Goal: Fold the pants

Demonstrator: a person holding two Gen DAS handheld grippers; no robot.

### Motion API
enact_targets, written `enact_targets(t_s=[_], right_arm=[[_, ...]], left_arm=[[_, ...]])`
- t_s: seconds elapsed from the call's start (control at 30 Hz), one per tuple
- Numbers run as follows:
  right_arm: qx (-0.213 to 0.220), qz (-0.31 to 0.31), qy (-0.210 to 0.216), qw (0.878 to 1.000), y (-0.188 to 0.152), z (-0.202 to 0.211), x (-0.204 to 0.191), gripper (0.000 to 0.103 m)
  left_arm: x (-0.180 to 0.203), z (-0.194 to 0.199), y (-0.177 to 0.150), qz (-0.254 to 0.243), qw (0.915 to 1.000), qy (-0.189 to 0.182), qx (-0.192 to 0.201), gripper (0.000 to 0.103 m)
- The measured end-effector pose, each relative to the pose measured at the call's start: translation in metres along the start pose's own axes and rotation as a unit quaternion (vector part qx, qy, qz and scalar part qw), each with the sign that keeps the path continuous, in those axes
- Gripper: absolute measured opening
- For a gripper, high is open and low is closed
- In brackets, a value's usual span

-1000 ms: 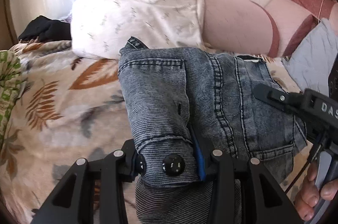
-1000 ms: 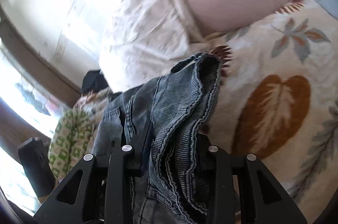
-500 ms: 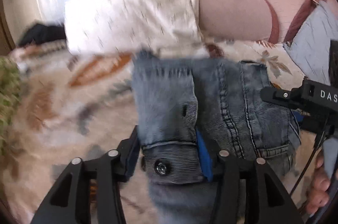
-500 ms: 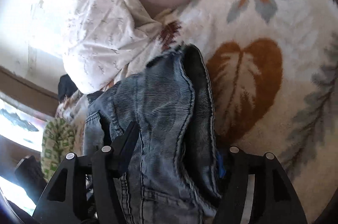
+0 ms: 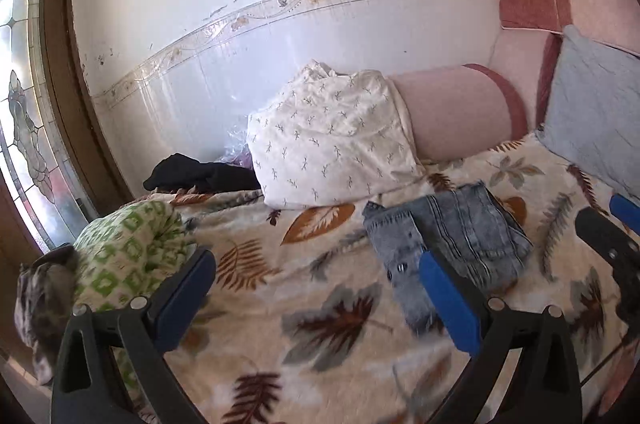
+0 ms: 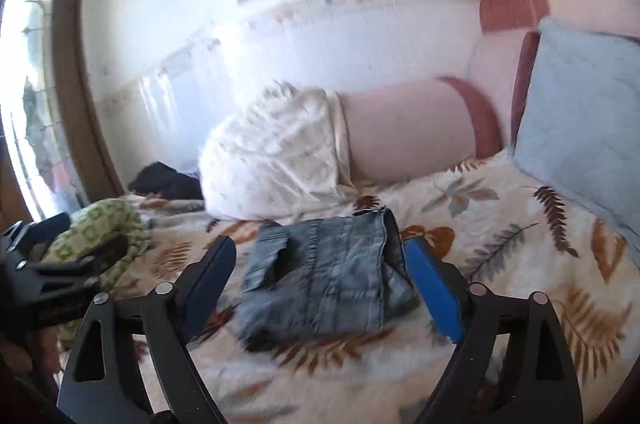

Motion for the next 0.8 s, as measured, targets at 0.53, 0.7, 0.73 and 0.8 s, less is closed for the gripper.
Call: enact_targets(t_s=[0.53,0.7,0.73,0.8], right_arm=[[0.021,0.039,0.011,0.999,-0.024,0.081,-0.087,0.089],[0.016,0.070,0.010,0.997,-0.030,0.076,-0.113,0.089],[0.014,0.076,0.010,0.997,-0.032,0.075,-0.118,0.089],[0.014,0.087,0.009,0.996,-0.035,0.073,-0.127,0.089]], left_arm=[[-0.066,0.042,-0.047,0.087,0.9957,-0.023,-0.022,0.103],[-0.080,0.033,-0.061,0.102,0.9938,-0.019,-0.040,0.103],[-0.083,0.032,-0.063,0.104,0.9934,-0.018,-0.044,0.103],[-0.088,0.029,-0.068,0.109,0.9927,-0.015,-0.050,0.103]])
Point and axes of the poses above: each gripper's, at about its wrist camera, not at the fingertips, and z roughly against the way its jaws point, x to its right, y to its top, the point moved 2 cm from there along -z, roughly the way its jaws point, and after that the axes turned 14 degrees about -x, right-handed, at the moved point
